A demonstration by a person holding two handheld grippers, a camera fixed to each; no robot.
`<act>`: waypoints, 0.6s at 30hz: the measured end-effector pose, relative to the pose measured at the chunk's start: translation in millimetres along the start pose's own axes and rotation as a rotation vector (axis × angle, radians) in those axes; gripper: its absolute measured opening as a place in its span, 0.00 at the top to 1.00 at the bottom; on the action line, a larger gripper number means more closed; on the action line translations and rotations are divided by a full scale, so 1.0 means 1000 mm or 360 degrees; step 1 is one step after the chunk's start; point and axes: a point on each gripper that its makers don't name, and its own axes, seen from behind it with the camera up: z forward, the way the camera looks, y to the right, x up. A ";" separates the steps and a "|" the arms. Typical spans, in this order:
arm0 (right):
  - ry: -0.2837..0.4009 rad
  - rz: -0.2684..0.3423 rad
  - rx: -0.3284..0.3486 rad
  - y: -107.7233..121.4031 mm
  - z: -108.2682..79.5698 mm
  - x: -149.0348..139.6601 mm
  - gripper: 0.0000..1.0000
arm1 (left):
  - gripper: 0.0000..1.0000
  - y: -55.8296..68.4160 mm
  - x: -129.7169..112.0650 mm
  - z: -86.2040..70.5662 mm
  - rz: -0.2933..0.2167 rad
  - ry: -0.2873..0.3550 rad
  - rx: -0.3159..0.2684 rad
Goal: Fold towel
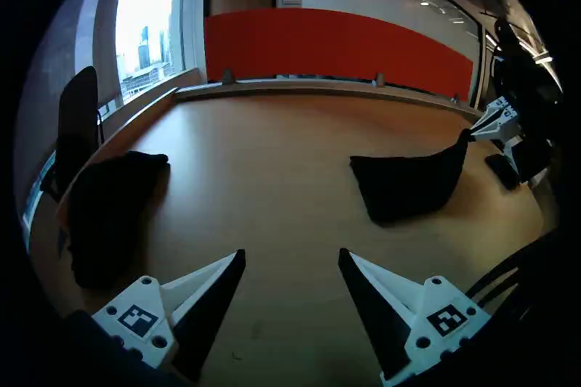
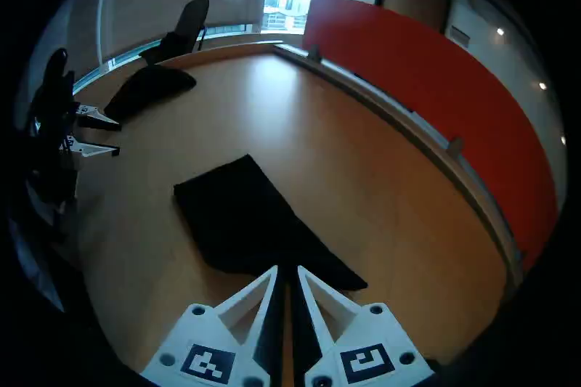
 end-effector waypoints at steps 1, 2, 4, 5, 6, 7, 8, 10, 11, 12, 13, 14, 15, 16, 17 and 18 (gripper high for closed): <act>0.0005 -0.0017 0.0005 -0.001 0.001 0.004 0.96 | 0.05 0.000 -0.002 -0.001 -0.0001 -0.0003 -0.0001; 0.0009 -0.0034 0.0010 -0.001 0.001 0.009 0.96 | 0.05 0.001 -0.003 -0.001 -0.0001 -0.0006 -0.0002; 0.0021 -0.0067 0.0023 -0.004 0.003 0.019 0.96 | 0.05 0.002 -0.006 -0.002 -0.0004 -0.0013 -0.0006; 0.0028 -0.0082 0.0030 -0.005 0.004 0.023 0.96 | 0.05 0.002 -0.007 -0.003 -0.0005 -0.0015 -0.0008; 0.0035 -0.0099 0.0037 -0.007 0.006 0.029 0.96 | 0.05 0.003 -0.008 -0.003 -0.0006 -0.0018 -0.0011; 0.0042 -0.0111 0.0046 -0.009 0.007 0.033 0.96 | 0.05 0.003 -0.009 -0.004 -0.0008 -0.0019 -0.0012; 0.0048 -0.0123 0.0054 -0.011 0.008 0.037 0.96 | 0.05 0.004 -0.009 -0.004 -0.0010 -0.0020 -0.0014; 0.0057 -0.0147 0.0071 -0.015 0.010 0.044 0.96 | 0.05 0.004 -0.010 -0.005 -0.0011 -0.0021 -0.0017; 0.0058 -0.0158 0.0079 -0.017 0.012 0.047 0.96 | 0.05 0.004 -0.010 -0.005 -0.0011 -0.0021 -0.0018; 0.0059 -0.0170 0.0087 -0.019 0.013 0.049 0.96 | 0.05 0.004 -0.010 -0.006 -0.0010 -0.0020 -0.0019; 0.0058 -0.0179 0.0093 -0.020 0.014 0.050 0.96 | 0.05 0.005 -0.010 -0.006 -0.0008 -0.0018 -0.0019; 0.0056 -0.0188 0.0100 -0.021 0.015 0.052 0.96 | 0.05 0.005 -0.010 -0.007 -0.0007 -0.0017 -0.0019; 0.0055 -0.0198 0.0107 -0.023 0.016 0.053 0.96 | 0.05 0.005 -0.010 -0.007 -0.0005 -0.0015 -0.0020; 0.0054 -0.0206 0.0115 -0.025 0.018 0.054 0.96 | 0.05 0.005 -0.010 -0.007 -0.0006 -0.0014 -0.0019; 0.0054 -0.0215 0.0122 -0.026 0.019 0.055 0.96 | 0.05 0.005 -0.010 -0.008 -0.0008 -0.0013 -0.0018; 0.0053 -0.0224 0.0131 -0.028 0.020 0.057 0.96 | 0.05 0.005 -0.010 -0.008 -0.0010 -0.0011 -0.0017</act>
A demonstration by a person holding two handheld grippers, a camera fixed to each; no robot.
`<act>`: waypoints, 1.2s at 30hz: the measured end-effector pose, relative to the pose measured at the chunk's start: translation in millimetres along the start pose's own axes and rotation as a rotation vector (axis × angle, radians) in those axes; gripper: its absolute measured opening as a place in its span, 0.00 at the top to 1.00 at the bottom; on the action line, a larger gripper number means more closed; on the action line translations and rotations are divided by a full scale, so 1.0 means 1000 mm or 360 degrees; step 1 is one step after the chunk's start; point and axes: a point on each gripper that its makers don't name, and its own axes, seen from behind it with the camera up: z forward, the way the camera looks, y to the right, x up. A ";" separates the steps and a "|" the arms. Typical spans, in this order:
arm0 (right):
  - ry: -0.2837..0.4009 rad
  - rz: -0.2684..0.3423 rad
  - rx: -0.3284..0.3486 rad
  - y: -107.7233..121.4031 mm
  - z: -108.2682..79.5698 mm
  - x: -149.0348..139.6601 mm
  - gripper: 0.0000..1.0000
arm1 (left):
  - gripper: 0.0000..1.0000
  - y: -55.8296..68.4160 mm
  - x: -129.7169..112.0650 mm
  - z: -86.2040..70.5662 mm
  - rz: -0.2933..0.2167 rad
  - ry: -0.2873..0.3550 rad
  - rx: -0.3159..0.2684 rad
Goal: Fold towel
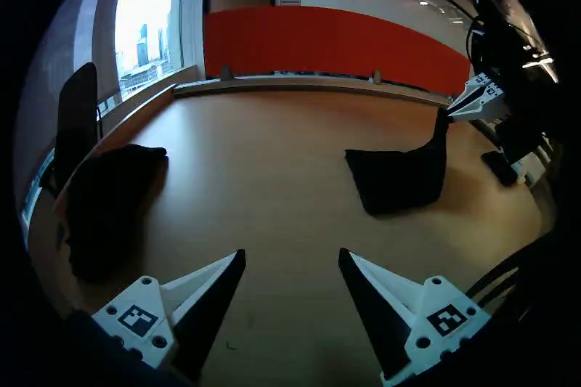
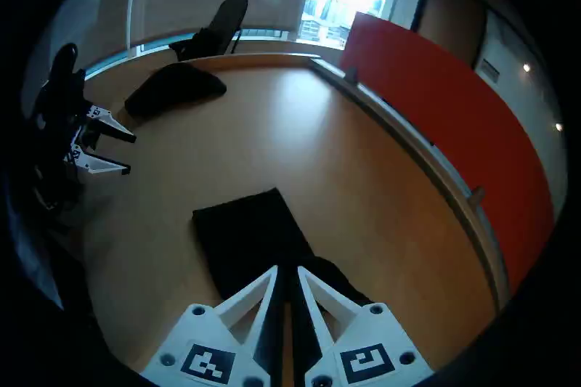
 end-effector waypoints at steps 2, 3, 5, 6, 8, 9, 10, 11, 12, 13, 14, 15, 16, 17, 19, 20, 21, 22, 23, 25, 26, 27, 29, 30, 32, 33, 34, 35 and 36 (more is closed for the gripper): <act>0.0000 -0.0017 0.0016 -0.002 0.004 0.004 0.96 | 0.05 0.000 0.000 -0.001 -0.0011 0.0001 0.0001; 0.0000 -0.0026 0.0025 -0.003 0.007 0.006 0.96 | 0.05 -0.001 0.000 -0.001 -0.0017 0.0002 0.0001; 0.0001 -0.0043 0.0047 -0.007 0.013 0.010 0.96 | 0.05 -0.001 -0.001 -0.002 -0.0026 -0.0001 0.0002; 0.0001 -0.0053 0.0060 -0.009 0.016 0.013 0.96 | 0.05 -0.001 -0.002 -0.003 -0.0032 -0.0002 0.0002; -0.0001 -0.0072 0.0089 -0.014 0.023 0.017 0.96 | 0.05 -0.002 -0.003 -0.004 -0.0038 -0.0003 0.0002; -0.0002 -0.0082 0.0105 -0.017 0.027 0.019 0.96 | 0.05 -0.002 -0.004 -0.004 -0.0041 -0.0003 0.0003; -0.0004 -0.0092 0.0121 -0.020 0.031 0.021 0.96 | 0.05 -0.002 -0.004 -0.005 -0.0044 -0.0002 0.0004; -0.0006 -0.0101 0.0137 -0.023 0.035 0.022 0.96 | 0.05 -0.002 -0.004 -0.005 -0.0047 -0.0002 0.0005; -0.0008 -0.0112 0.0155 -0.027 0.039 0.024 0.97 | 0.05 -0.002 -0.005 -0.006 -0.0050 -0.0002 0.0006; -0.0012 -0.0119 0.0170 -0.031 0.043 0.025 0.96 | 0.05 -0.002 -0.005 -0.006 -0.0053 -0.0002 0.0007; -0.0016 -0.0127 0.0186 -0.035 0.047 0.026 0.96 | 0.05 -0.002 -0.005 -0.007 -0.0057 -0.0002 0.0008; -0.0020 -0.0135 0.0203 -0.039 0.052 0.027 0.96 | 0.05 -0.002 -0.006 -0.007 -0.0060 -0.0002 0.0009; -0.0024 -0.0137 0.0218 -0.043 0.057 0.028 0.96 | 0.05 -0.003 -0.007 -0.008 -0.0064 -0.0004 0.0013; -0.0028 -0.0140 0.0234 -0.048 0.061 0.028 0.96 | 0.05 -0.003 -0.007 -0.008 -0.0067 -0.0005 0.0016; -0.0038 -0.0140 0.0269 -0.058 0.071 0.028 0.96 | 0.05 -0.003 -0.009 -0.009 -0.0075 -0.0009 0.0021; -0.0043 -0.0138 0.0286 -0.064 0.076 0.027 0.96 | 0.05 -0.003 -0.010 -0.009 -0.0078 -0.0010 0.0023; -0.0049 -0.0135 0.0304 -0.069 0.081 0.026 0.96 | 0.05 -0.003 -0.010 -0.010 -0.0083 -0.0012 0.0025; -0.0057 -0.0131 0.0317 -0.074 0.085 0.024 0.96 | 0.05 -0.003 -0.011 -0.010 -0.0087 -0.0014 0.0026; -0.0065 -0.0127 0.0330 -0.078 0.089 0.023 0.96 | 0.05 -0.004 -0.012 -0.010 -0.0090 -0.0015 0.0028; -0.0082 -0.0122 0.0350 -0.085 0.096 0.018 0.96 | 0.05 -0.004 -0.013 -0.011 -0.0098 -0.0019 0.0030; -0.0090 -0.0121 0.0355 -0.087 0.099 0.016 0.96 | 0.05 -0.004 -0.014 -0.011 -0.0102 -0.0021 0.0031; -0.0099 -0.0120 0.0361 -0.089 0.102 0.014 0.96 | 0.05 -0.004 -0.014 -0.011 -0.0105 -0.0023 0.0031; -0.0107 -0.0120 0.0363 -0.090 0.103 0.012 0.96 | 0.05 -0.004 -0.015 -0.011 -0.0108 -0.0027 0.0031; -0.0112 -0.0120 0.0364 -0.091 0.104 0.010 0.96 | 0.05 -0.005 -0.016 -0.011 -0.0110 -0.0030 0.0031; -0.0114 -0.0115 0.0362 -0.090 0.104 0.010 0.95 | 0.05 -0.004 -0.016 -0.011 -0.0109 -0.0033 0.0030; -0.0115 -0.0113 0.0361 -0.089 0.104 0.009 0.95 | 0.05 -0.004 -0.017 -0.010 -0.0108 -0.0034 0.0029; -0.0114 -0.0109 0.0362 -0.089 0.104 0.009 0.95 | 0.05 -0.004 -0.017 -0.010 -0.0109 -0.0037 0.0028; -0.0113 -0.0105 0.0363 -0.089 0.104 0.009 0.95 | 0.05 -0.003 -0.017 -0.010 -0.0110 -0.0039 0.0028; -0.0112 -0.0101 0.0363 -0.089 0.103 0.010 0.94 | 0.05 -0.003 -0.018 -0.010 -0.0111 -0.0042 0.0027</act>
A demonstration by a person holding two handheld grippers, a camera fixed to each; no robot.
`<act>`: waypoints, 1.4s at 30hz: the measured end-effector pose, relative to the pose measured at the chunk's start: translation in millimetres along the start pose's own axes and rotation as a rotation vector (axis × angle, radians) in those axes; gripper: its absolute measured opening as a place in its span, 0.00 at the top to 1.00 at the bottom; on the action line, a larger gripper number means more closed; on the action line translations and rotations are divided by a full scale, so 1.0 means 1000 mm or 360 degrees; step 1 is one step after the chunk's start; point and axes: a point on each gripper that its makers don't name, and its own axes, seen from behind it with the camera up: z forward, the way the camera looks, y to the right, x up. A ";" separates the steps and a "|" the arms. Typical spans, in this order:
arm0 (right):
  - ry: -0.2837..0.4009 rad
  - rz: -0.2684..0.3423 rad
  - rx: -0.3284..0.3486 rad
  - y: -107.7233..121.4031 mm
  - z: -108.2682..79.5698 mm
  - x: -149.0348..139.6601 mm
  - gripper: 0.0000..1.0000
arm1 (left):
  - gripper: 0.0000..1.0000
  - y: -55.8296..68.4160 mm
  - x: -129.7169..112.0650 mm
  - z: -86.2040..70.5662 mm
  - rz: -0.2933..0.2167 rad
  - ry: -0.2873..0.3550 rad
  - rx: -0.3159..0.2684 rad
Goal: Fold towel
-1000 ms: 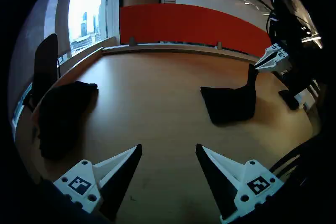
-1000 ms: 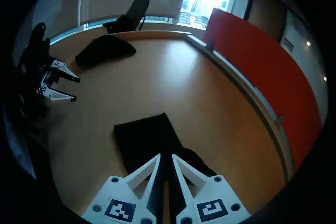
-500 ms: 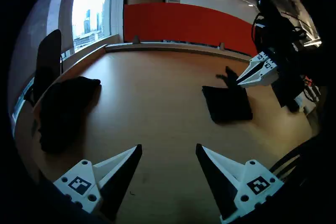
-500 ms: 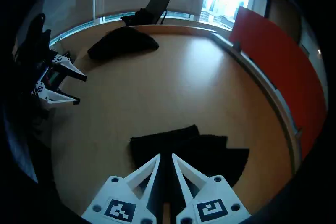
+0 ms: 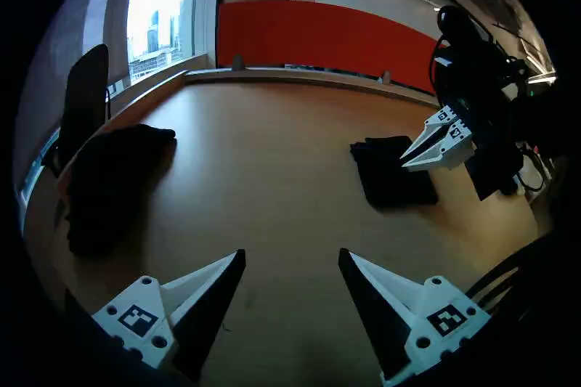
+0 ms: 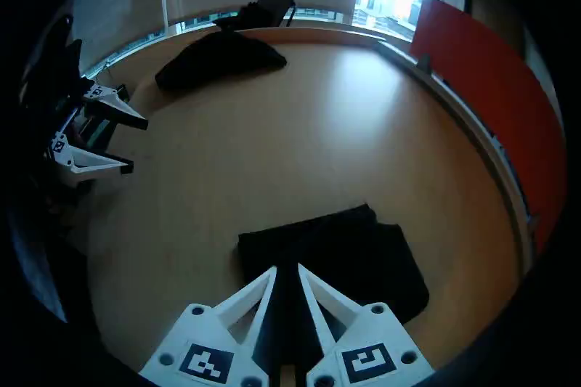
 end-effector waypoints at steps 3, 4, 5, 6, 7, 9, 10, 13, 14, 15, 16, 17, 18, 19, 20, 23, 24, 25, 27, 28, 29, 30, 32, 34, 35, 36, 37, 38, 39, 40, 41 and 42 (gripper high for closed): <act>0.0005 0.0007 0.0003 -0.001 0.000 0.000 0.93 | 0.05 0.002 -0.001 0.000 -0.0008 -0.0001 -0.0003; 0.0007 0.0006 0.0003 -0.001 -0.001 0.000 0.92 | 0.05 0.002 -0.001 0.000 -0.0010 -0.0001 -0.0004; 0.0008 0.0006 0.0004 -0.001 -0.001 0.000 0.90 | 0.05 0.003 -0.001 0.000 -0.0011 -0.0001 -0.0005; 0.0009 0.0005 0.0004 -0.001 -0.001 0.000 0.88 | 0.05 0.003 -0.001 -0.001 -0.0013 -0.0002 -0.0006; 0.0008 0.0005 0.0004 -0.002 -0.002 0.000 0.84 | 0.05 0.004 -0.001 -0.001 -0.0013 -0.0003 -0.0006; 0.0005 0.0004 0.0003 -0.002 -0.002 -0.001 0.71 | 0.05 0.005 -0.002 -0.001 -0.0014 -0.0007 -0.0006; 0.0004 0.0003 0.0002 -0.002 -0.002 -0.001 0.63 | 0.05 0.005 -0.003 -0.001 -0.0014 -0.0008 -0.0006; 0.0003 0.0005 -0.0003 -0.003 -0.003 -0.003 0.38 | 0.05 0.005 -0.004 -0.002 -0.0016 -0.0010 -0.0006; 0.0003 0.0007 -0.0007 -0.003 -0.003 -0.003 0.31 | 0.05 0.005 -0.004 -0.002 -0.0016 -0.0009 -0.0005; 0.0004 0.0010 -0.0011 -0.003 -0.003 -0.004 0.24 | 0.05 0.005 -0.004 -0.002 -0.0016 -0.0009 -0.0003; 0.0005 0.0019 -0.0014 -0.003 -0.004 -0.005 0.20 | 0.05 0.004 -0.004 -0.002 -0.0015 -0.0008 -0.0003; 0.0006 0.0027 -0.0017 -0.003 -0.005 -0.005 0.19 | 0.05 0.004 -0.004 -0.003 -0.0014 -0.0007 -0.0002; 0.0008 0.0037 -0.0021 -0.003 -0.005 -0.006 0.18 | 0.05 0.004 -0.004 -0.003 -0.0013 -0.0007 -0.0002; 0.0010 0.0047 -0.0028 -0.003 -0.006 -0.007 0.18 | 0.05 0.004 -0.003 -0.003 -0.0011 -0.0005 -0.0002; 0.0012 0.0057 -0.0036 -0.002 -0.007 -0.007 0.18 | 0.05 0.004 -0.003 -0.003 -0.0009 -0.0004 -0.0001; 0.0017 0.0082 -0.0057 -0.001 -0.010 -0.010 0.18 | 0.05 0.003 -0.001 -0.003 -0.0003 0.0000 -0.0002; 0.0018 0.0091 -0.0064 0.000 -0.011 -0.012 0.18 | 0.05 0.003 0.000 -0.003 -0.0001 0.0001 -0.0003; 0.0016 0.0096 -0.0069 0.000 -0.012 -0.013 0.18 | 0.05 0.003 0.000 -0.003 0.0001 0.0002 -0.0003; 0.0013 0.0109 -0.0080 0.000 -0.015 -0.017 0.18 | 0.05 0.003 0.000 -0.003 0.0005 0.0003 -0.0003; 0.0010 0.0114 -0.0085 0.000 -0.016 -0.019 0.18 | 0.05 0.004 0.000 -0.003 0.0006 0.0003 -0.0003; 0.0007 0.0118 -0.0090 0.000 -0.017 -0.022 0.18 | 0.05 0.004 0.001 -0.002 0.0006 0.0004 -0.0004; 0.0004 0.0124 -0.0096 0.000 -0.019 -0.024 0.18 | 0.05 0.004 0.001 -0.002 0.0007 0.0004 -0.0004; -0.0003 0.0133 -0.0108 0.000 -0.021 -0.029 0.18 | 0.05 0.005 0.001 -0.003 0.0006 0.0007 -0.0008; -0.0009 0.0144 -0.0118 0.000 -0.024 -0.034 0.18 | 0.05 0.005 0.002 -0.003 0.0008 0.0010 -0.0009; -0.0012 0.0148 -0.0123 0.000 -0.025 -0.036 0.18 | 0.05 0.005 0.002 -0.003 0.0009 0.0011 -0.0009; -0.0015 0.0154 -0.0128 0.000 -0.027 -0.039 0.18 | 0.05 0.005 0.002 -0.003 0.0011 0.0012 -0.0008; -0.0018 0.0160 -0.0133 0.000 -0.028 -0.041 0.18 | 0.05 0.005 0.002 -0.003 0.0015 0.0013 -0.0008; -0.0021 0.0166 -0.0137 0.000 -0.029 -0.043 0.18 | 0.05 0.005 0.003 -0.003 0.0018 0.0014 -0.0007; -0.0024 0.0173 -0.0143 0.000 -0.030 -0.045 0.18 | 0.05 0.005 0.003 -0.004 0.0021 0.0015 -0.0006; -0.0027 0.0180 -0.0146 0.000 -0.031 -0.047 0.18 | 0.05 0.005 0.003 -0.004 0.0024 0.0015 -0.0006; -0.0030 0.0186 -0.0150 0.000 -0.032 -0.049 0.18 | 0.05 0.005 0.003 -0.004 0.0026 0.0015 -0.0006; -0.0033 0.0194 -0.0154 0.000 -0.033 -0.052 0.18 | 0.05 0.005 0.003 -0.004 0.0029 0.0015 -0.0006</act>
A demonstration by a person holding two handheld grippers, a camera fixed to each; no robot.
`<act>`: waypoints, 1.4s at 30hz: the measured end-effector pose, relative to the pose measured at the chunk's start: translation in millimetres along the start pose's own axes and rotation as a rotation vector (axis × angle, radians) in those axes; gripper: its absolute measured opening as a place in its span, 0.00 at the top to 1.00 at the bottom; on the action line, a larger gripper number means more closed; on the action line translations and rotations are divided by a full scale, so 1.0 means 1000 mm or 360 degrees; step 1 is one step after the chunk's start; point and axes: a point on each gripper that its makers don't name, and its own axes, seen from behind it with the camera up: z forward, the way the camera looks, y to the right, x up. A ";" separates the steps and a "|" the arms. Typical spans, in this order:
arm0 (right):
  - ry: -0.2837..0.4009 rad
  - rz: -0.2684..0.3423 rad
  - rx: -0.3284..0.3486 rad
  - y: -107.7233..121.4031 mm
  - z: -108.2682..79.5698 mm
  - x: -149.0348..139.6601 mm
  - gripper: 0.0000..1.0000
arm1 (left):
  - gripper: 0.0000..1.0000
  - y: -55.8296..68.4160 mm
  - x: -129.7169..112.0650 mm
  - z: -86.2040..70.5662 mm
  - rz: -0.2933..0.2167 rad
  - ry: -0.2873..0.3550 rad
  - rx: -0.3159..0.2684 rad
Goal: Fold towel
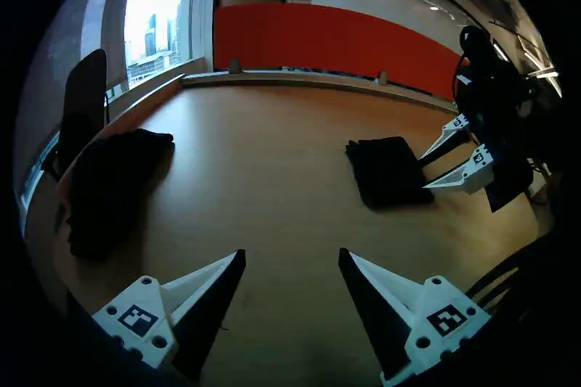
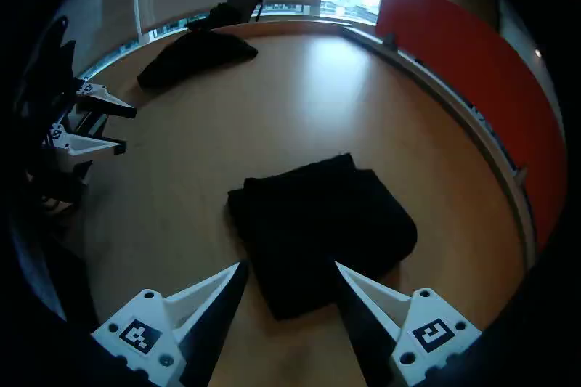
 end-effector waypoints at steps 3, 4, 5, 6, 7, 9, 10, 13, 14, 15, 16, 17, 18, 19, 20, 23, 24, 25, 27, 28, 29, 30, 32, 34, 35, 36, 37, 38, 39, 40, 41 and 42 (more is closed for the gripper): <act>-0.0005 0.0019 -0.0015 0.001 -0.002 -0.005 0.18 | 0.05 0.000 0.000 0.000 0.0004 -0.0001 0.0000; -0.0007 0.0024 -0.0018 0.001 -0.002 -0.006 0.18 | 0.05 -0.001 0.000 0.000 0.0006 -0.0001 -0.0001; -0.0009 0.0028 -0.0021 0.000 -0.002 -0.007 0.18 | 0.05 -0.001 0.000 0.000 0.0008 -0.0002 -0.0001; -0.0011 0.0033 -0.0024 0.000 -0.002 -0.009 0.18 | 0.05 -0.001 0.000 0.000 0.0010 -0.0002 -0.0001; -0.0014 0.0036 -0.0027 0.000 -0.003 -0.011 0.18 | 0.05 -0.001 0.000 -0.001 0.0011 -0.0002 -0.0001; -0.0021 0.0041 -0.0033 -0.001 -0.003 -0.014 0.18 | 0.05 -0.002 0.001 -0.001 0.0015 -0.0001 -0.0001; -0.0025 0.0045 -0.0034 -0.001 -0.003 -0.016 0.18 | 0.05 -0.002 0.001 -0.001 0.0016 0.0000 -0.0001; -0.0037 0.0057 -0.0037 -0.003 -0.003 -0.023 0.18 | 0.05 -0.002 0.001 -0.001 0.0016 0.0000 0.0000; -0.0041 0.0062 -0.0039 -0.004 -0.004 -0.025 0.18 | 0.05 -0.003 0.001 -0.001 0.0017 -0.0001 0.0000; -0.0044 0.0068 -0.0040 -0.005 -0.004 -0.027 0.18 | 0.05 -0.003 0.001 -0.001 0.0017 -0.0001 0.0000; -0.0048 0.0073 -0.0043 -0.005 -0.004 -0.029 0.18 | 0.05 -0.003 0.001 -0.001 0.0018 -0.0001 0.0000; -0.0052 0.0079 -0.0046 -0.005 -0.005 -0.031 0.18 | 0.05 -0.002 0.001 -0.001 0.0019 0.0000 -0.0001; -0.0057 0.0086 -0.0049 -0.005 -0.005 -0.034 0.18 | 0.05 -0.002 0.001 -0.001 0.0020 0.0000 -0.0002; -0.0059 0.0092 -0.0050 -0.006 -0.005 -0.036 0.18 | 0.05 -0.002 0.001 -0.001 0.0020 0.0001 -0.0003; -0.0062 0.0097 -0.0051 -0.006 -0.005 -0.037 0.19 | 0.05 -0.002 0.001 -0.001 0.0020 0.0002 -0.0004; -0.0069 0.0112 -0.0061 -0.005 -0.005 -0.043 0.21 | 0.05 -0.002 0.001 -0.001 0.0019 0.0002 -0.0008; -0.0071 0.0117 -0.0066 -0.005 -0.005 -0.044 0.23 | 0.05 -0.002 0.001 -0.001 0.0019 0.0001 -0.0009; -0.0072 0.0121 -0.0068 -0.005 -0.005 -0.045 0.25 | 0.05 -0.002 0.001 -0.001 0.0019 0.0001 -0.0010; -0.0075 0.0130 -0.0073 -0.005 -0.004 -0.047 0.30 | 0.05 -0.002 0.001 -0.001 0.0021 0.0002 -0.0011; -0.0078 0.0138 -0.0074 -0.005 -0.004 -0.048 0.34 | 0.05 -0.001 0.001 -0.001 0.0022 0.0002 -0.0011; -0.0081 0.0145 -0.0075 -0.005 -0.004 -0.049 0.37 | 0.05 -0.001 0.001 -0.001 0.0024 0.0002 -0.0012; -0.0084 0.0154 -0.0075 -0.005 -0.003 -0.050 0.40 | 0.05 -0.001 0.001 -0.001 0.0026 0.0002 -0.0012; -0.0087 0.0178 -0.0076 -0.005 -0.002 -0.051 0.45 | 0.05 -0.001 0.001 -0.001 0.0026 0.0002 -0.0012; -0.0087 0.0203 -0.0081 -0.005 -0.001 -0.052 0.52 | 0.05 -0.001 0.001 -0.002 0.0025 0.0003 -0.0012; -0.0086 0.0216 -0.0085 -0.004 -0.001 -0.053 0.54 | 0.05 -0.001 0.001 -0.002 0.0024 0.0003 -0.0013; -0.0086 0.0229 -0.0089 -0.004 -0.001 -0.053 0.55 | 0.05 -0.001 0.001 -0.002 0.0022 0.0003 -0.0014; -0.0087 0.0237 -0.0091 -0.004 0.000 -0.054 0.56 | 0.05 -0.001 0.001 -0.002 0.0022 0.0004 -0.0013; -0.0088 0.0245 -0.0093 -0.004 0.000 -0.054 0.56 | 0.05 -0.002 0.001 -0.002 0.0022 0.0004 -0.0013; -0.0089 0.0253 -0.0095 -0.004 0.000 -0.055 0.56 | 0.05 -0.002 0.002 -0.002 0.0022 0.0004 -0.0013; -0.0092 0.0256 -0.0095 -0.004 0.001 -0.056 0.56 | 0.05 -0.002 0.001 -0.002 0.0023 0.0004 -0.0013; -0.0095 0.0258 -0.0095 -0.004 0.001 -0.057 0.56 | 0.05 -0.002 0.001 -0.002 0.0024 0.0004 -0.0012; -0.0098 0.0260 -0.0095 -0.004 0.001 -0.058 0.56 | 0.05 -0.002 0.001 -0.002 0.0025 0.0004 -0.0012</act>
